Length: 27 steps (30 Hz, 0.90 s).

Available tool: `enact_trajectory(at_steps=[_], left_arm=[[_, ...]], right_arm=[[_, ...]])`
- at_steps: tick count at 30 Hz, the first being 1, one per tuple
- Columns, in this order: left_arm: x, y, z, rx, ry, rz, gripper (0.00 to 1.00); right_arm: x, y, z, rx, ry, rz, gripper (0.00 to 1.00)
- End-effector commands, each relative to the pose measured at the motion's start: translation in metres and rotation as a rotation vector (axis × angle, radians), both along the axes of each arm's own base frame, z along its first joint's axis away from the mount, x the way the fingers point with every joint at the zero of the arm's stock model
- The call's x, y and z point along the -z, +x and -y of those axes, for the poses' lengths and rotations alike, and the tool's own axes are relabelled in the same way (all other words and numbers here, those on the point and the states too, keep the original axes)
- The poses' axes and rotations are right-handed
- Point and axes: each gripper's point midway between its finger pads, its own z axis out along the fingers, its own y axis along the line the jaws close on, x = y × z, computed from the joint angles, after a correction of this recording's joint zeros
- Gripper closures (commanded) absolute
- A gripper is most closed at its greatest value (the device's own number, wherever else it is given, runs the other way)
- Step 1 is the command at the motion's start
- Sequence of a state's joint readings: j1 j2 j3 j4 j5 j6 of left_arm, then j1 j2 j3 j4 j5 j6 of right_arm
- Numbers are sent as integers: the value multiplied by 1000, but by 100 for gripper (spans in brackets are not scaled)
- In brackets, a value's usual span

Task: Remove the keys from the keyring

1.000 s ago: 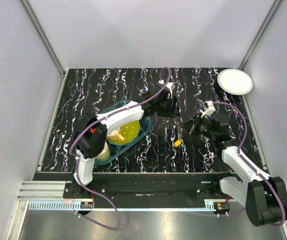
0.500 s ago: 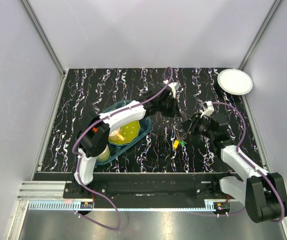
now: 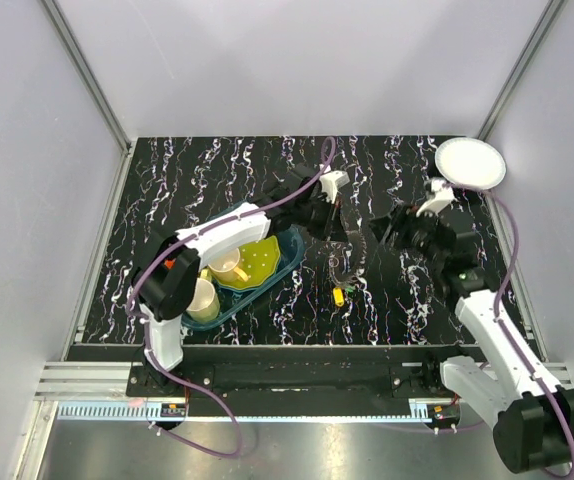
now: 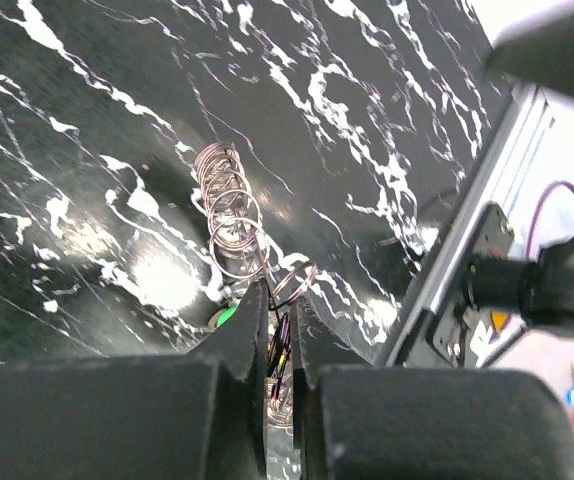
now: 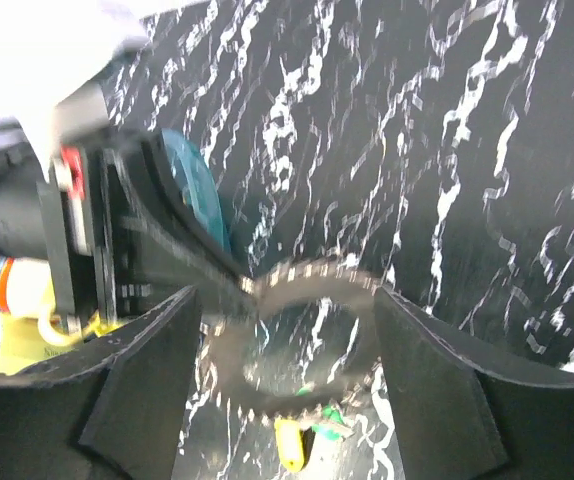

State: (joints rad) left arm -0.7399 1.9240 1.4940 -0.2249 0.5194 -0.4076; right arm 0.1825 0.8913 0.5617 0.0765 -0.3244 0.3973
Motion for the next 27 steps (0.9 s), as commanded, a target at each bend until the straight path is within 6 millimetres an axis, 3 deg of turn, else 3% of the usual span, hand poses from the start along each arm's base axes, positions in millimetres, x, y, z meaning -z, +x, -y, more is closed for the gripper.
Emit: enact_trajectory(at_steps=[1, 3, 4, 5, 6, 7, 13, 20, 25, 27], left_arm=[[-70, -29, -4, 173, -135, 161, 100], [-86, -38, -9, 227, -182, 171, 100], [-92, -41, -10, 242, -202, 171, 100], [-103, -41, -14, 257, -237, 182, 100], [-106, -42, -17, 252, -250, 170, 100], [-111, -41, -19, 253, -264, 174, 100], [-141, -47, -32, 304, -292, 227, 100], [-181, -47, -61, 272, -319, 316, 100], [-214, -56, -77, 267, -383, 365, 100], [-219, -60, -80, 272, -402, 368, 100]], right_arm=[[-46, 8, 6, -13, -107, 32, 24], [-42, 2, 2, -15, -53, -49, 24], [-49, -11, -13, -94, 19, -50, 23], [-62, -13, -21, -132, 67, 10, 19], [-52, -21, -24, -154, 95, 3, 17], [-63, -31, -27, -181, 129, 40, 16], [-62, -42, -30, -233, 132, 55, 1], [-66, -53, -31, -268, 161, 57, 0], [-81, -56, -46, -389, 247, 121, 0], [-78, -59, -50, -431, 281, 113, 0]])
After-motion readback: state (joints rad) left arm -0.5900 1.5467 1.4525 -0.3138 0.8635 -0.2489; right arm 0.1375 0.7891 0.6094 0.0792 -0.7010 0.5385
